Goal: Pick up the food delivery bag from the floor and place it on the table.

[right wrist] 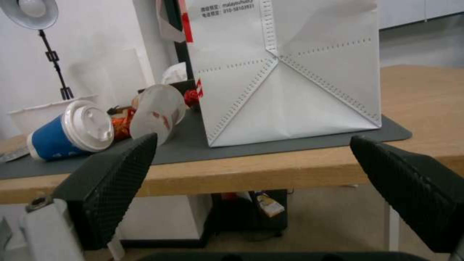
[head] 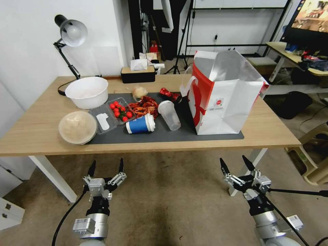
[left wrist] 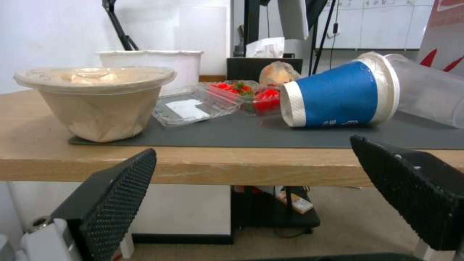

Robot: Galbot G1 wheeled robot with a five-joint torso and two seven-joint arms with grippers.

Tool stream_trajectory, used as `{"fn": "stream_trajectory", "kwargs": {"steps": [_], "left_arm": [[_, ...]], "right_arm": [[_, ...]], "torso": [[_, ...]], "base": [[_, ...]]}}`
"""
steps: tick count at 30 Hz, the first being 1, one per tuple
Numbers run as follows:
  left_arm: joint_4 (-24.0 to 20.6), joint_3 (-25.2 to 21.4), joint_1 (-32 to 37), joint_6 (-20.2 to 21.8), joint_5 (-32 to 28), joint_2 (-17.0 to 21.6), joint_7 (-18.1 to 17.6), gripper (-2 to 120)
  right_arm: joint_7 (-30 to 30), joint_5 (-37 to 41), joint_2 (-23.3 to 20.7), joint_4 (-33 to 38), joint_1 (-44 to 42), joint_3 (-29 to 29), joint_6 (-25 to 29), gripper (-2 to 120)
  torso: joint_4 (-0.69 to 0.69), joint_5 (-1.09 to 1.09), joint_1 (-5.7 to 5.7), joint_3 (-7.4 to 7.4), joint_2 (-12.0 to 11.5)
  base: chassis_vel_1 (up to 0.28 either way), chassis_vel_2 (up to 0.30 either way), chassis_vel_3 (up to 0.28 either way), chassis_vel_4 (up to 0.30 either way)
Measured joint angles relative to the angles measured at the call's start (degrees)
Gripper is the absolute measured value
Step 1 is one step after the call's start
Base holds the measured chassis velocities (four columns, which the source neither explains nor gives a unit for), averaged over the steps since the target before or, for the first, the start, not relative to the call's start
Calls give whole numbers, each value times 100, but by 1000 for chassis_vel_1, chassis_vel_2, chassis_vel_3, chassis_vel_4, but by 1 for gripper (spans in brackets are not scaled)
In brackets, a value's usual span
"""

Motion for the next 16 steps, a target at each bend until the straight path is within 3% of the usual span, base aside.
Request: {"fn": "stream_trajectory", "kwargs": {"steps": [16], "left_arm": [[-8, 1, 0, 8, -1, -1, -6, 100]], "right_arm": [[2, 6, -4, 7, 1, 1, -4, 100]], "torso": [[0, 0, 0, 0, 0]], "base": [[0, 0, 0, 0]]}}
